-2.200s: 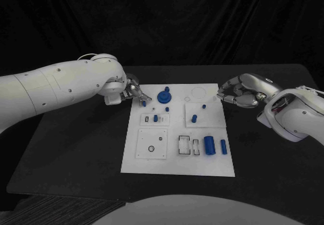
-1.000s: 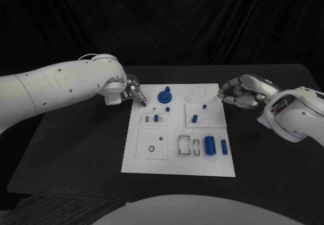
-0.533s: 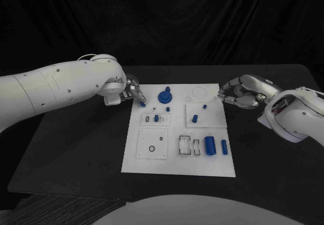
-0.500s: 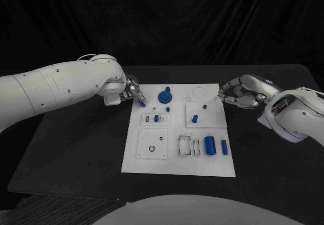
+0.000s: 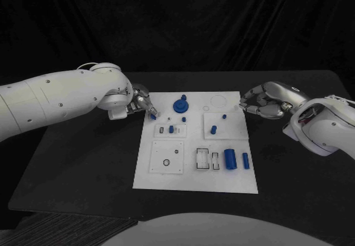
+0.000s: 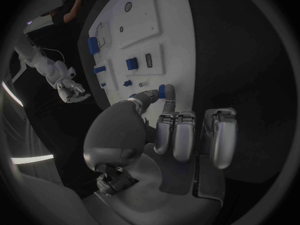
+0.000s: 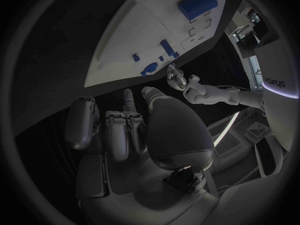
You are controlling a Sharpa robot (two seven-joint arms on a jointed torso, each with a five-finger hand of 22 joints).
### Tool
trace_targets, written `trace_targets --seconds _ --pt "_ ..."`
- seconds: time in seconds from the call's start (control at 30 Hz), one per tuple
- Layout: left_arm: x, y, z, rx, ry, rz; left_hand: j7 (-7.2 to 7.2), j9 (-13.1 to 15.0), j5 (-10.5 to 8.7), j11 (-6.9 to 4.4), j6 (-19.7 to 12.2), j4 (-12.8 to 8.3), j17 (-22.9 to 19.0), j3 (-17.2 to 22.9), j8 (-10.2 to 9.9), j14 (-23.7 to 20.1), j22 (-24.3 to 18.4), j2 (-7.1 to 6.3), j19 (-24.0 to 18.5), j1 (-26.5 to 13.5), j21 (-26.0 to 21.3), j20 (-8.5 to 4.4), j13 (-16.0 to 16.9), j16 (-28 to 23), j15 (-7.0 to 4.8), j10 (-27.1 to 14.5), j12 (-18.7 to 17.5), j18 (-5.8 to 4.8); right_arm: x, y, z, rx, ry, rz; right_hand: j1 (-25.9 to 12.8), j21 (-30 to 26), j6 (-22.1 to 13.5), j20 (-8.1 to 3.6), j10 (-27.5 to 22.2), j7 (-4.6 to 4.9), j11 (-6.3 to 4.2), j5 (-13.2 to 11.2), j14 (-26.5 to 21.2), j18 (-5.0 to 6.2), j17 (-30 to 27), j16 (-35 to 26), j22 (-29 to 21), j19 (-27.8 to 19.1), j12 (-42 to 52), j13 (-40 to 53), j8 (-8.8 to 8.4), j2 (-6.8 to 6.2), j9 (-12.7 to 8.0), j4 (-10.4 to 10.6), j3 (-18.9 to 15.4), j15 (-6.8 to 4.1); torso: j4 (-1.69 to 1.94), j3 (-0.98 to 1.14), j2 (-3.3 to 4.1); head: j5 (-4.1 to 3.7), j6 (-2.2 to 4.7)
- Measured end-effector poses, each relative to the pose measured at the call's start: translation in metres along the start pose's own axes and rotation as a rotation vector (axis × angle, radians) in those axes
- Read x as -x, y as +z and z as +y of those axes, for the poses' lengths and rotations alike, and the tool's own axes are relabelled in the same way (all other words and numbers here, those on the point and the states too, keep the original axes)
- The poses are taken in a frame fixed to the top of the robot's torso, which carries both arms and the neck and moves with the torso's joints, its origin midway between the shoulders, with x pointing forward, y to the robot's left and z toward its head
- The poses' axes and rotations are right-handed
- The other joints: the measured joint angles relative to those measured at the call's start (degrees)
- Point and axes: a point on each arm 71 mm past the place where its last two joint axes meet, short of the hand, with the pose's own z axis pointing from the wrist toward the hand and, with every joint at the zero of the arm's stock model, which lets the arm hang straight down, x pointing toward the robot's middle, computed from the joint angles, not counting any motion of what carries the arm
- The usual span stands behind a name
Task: Assemble the parts on the task board
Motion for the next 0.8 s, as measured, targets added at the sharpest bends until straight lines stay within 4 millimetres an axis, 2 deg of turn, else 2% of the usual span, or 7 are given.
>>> trace_targets --seconds 0.4,0.8 --pt "-0.012 -0.020 -0.004 -0.030 0.022 0.022 0.02 0.08 0.00 0.00 0.01 0.16 -0.01 0.46 0.00 0.00 0.00 0.14 0.00 -0.83 0.00 0.00 0.00 0.00 0.00 0.00 0.00 0.01 0.000 -0.001 0.000 -0.002 0.000 0.003 0.00 -0.48 0.00 0.00 0.00 0.00 0.00 0.00 0.00 -0.01 0.00 0.00 -0.01 0.00 0.00 0.00 0.00 0.00 -0.05 -0.17 0.16 0.00 -0.03 0.03 0.01 0.30 0.00" --pt "-0.022 -0.024 -0.015 -0.054 0.046 0.046 0.06 0.09 -0.53 0.00 0.03 0.32 -0.02 0.93 0.00 0.00 0.00 0.48 0.00 -1.18 0.00 0.00 0.00 0.00 0.00 0.00 0.00 0.01 0.000 -0.001 -0.001 -0.003 0.000 0.004 0.00 -0.52 0.00 -0.20 0.00 0.00 0.00 0.00 0.00 -0.01 0.00 0.00 -0.02 -0.20 0.00 0.00 0.00 0.00 -0.05 -0.16 0.16 0.00 0.01 0.07 -0.03 0.47 0.00"
